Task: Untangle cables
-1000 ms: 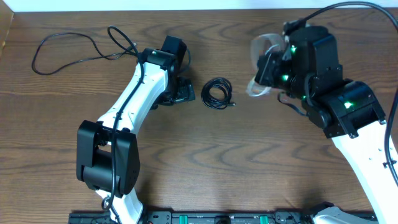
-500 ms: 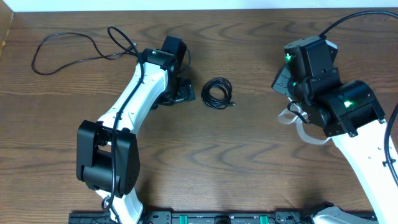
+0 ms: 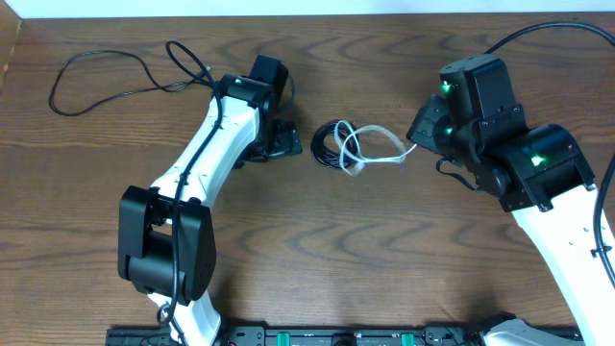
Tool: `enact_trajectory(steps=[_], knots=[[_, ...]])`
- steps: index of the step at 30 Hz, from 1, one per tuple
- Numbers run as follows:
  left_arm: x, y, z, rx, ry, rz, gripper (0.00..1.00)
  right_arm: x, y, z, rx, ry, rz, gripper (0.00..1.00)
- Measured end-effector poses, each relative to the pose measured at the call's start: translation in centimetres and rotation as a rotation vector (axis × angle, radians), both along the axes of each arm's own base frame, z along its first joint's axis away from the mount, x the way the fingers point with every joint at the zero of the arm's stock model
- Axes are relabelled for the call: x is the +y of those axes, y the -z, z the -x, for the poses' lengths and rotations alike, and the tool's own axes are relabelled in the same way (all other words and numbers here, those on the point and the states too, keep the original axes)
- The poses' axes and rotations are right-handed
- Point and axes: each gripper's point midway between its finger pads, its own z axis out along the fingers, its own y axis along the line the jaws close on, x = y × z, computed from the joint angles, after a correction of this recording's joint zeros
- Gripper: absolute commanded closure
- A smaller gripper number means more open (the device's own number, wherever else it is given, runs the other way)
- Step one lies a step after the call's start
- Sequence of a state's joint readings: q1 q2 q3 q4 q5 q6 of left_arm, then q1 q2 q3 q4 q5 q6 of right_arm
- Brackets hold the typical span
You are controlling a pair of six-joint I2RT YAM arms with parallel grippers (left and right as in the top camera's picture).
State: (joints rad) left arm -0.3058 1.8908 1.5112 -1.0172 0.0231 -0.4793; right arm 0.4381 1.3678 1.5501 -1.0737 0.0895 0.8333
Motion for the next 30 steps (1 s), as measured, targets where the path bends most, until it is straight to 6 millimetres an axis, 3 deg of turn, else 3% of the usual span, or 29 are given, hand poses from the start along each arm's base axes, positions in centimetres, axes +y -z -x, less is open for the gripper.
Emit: enact_trajectory(steps=[6, 14, 20, 26, 30], knots=[[0.0, 0.0, 0.0, -0.001, 0.0, 0.001, 0.02, 1.8, 0.0, 0.8, 0.024, -0.103, -0.048, 0.99], [-0.8, 0.1, 1.4, 0.065, 0.001, 0.054, 0.02, 3.3, 0.0, 1.5, 0.035, -0.179, -0.075, 0.99], [-0.3, 0.1, 3.2, 0.144, 0.004, 0.063, 0.02, 5.1, -0.4, 2.0, 0.017, -0.238, -0.087, 0.99], [2.1, -1.0, 2.3, 0.163, -0.088, 0.262, 0.02, 7.4, 0.3, 2.8, 0.034, -0.304, -0.08, 0.99], [5.5, -2.6, 2.4, 0.162, -0.203, 0.378, 0.02, 9.2, 1.4, 2.9, 0.056, -0.348, -0.072, 0.99]])
